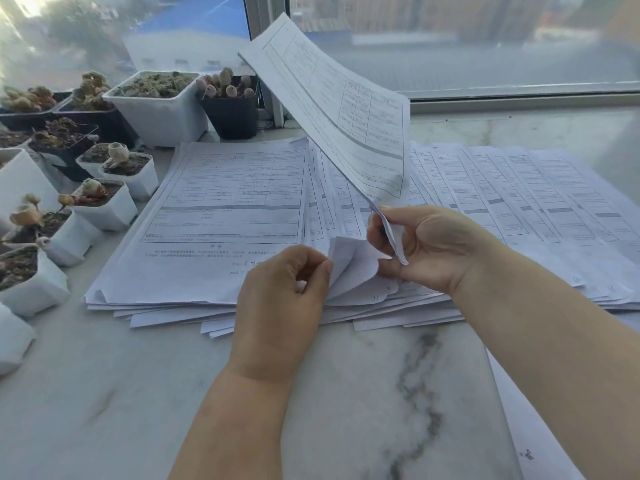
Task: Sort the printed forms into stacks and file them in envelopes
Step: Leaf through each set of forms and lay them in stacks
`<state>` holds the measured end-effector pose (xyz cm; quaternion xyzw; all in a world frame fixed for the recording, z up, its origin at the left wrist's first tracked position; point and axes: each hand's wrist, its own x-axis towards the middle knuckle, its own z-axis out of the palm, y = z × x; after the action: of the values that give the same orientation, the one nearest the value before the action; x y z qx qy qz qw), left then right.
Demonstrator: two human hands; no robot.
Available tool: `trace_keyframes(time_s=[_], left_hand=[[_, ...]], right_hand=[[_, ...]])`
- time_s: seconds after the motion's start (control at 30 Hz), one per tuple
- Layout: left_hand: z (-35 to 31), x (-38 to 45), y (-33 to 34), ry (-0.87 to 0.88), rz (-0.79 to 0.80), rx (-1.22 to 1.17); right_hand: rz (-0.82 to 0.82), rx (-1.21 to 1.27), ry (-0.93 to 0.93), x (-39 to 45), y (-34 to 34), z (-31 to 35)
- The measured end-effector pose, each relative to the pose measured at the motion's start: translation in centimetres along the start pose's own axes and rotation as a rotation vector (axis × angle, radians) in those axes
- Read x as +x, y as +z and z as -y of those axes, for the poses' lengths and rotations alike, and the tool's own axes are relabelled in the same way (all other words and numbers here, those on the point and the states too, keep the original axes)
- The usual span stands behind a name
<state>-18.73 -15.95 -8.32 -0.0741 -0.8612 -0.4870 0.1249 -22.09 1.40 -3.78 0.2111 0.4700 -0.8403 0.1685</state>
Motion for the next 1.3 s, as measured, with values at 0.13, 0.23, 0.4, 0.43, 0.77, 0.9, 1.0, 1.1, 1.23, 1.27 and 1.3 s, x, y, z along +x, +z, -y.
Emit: trace_keyframes(time_s=[0.13, 0.23, 0.4, 0.43, 0.77, 0.9, 1.0, 1.1, 1.23, 1.27, 1.3], left_hand=[[-0.5, -0.1, 0.3, 0.111, 0.081, 0.08], [-0.6, -0.3, 0.5, 0.175, 0.14, 0.124], [-0.6, -0.2, 0.9, 0.187, 0.165, 0.194], [-0.6, -0.1, 0.9, 0.191, 0.151, 0.192], [-0.2, 0.6, 1.3, 0.068, 0.099, 0.099], [-0.3, -0.1, 1.0, 0.147, 0.159, 0.173], [-0.5, -0.4, 0.9, 0.216, 0.14, 0.183], [-0.7, -0.6, 0.9, 0.211, 0.129, 0.153], [-0.1, -0.5, 0.8, 0.126, 0.072, 0.103], [-0.1, -0.4, 0.7, 0.104, 0.069, 0.067], [-0.1, -0.3, 0.6, 0.087, 0.075, 0.029]], right_hand=[[-0.01, 0.024, 0.007, -0.3, -0.7, -0.3], [-0.023, 0.044, 0.027, -0.4, -1.1, -0.7], [-0.03, 0.054, 0.037, -0.1, -1.4, -1.0], [-0.031, 0.049, 0.036, -0.1, -1.4, -1.0], [-0.02, 0.069, 0.033, 0.0, -1.5, -1.2], [-0.005, 0.112, 0.028, -0.2, -1.3, -0.9], [0.003, 0.106, 0.008, -0.4, -0.7, -0.5], [0.007, 0.06, -0.015, -0.5, 0.1, -0.1], [-0.023, 0.016, -0.008, -0.4, 1.0, 0.0], [-0.036, 0.012, -0.003, -0.4, 1.1, -0.1], [-0.048, 0.016, -0.001, -0.3, 1.0, -0.2]])
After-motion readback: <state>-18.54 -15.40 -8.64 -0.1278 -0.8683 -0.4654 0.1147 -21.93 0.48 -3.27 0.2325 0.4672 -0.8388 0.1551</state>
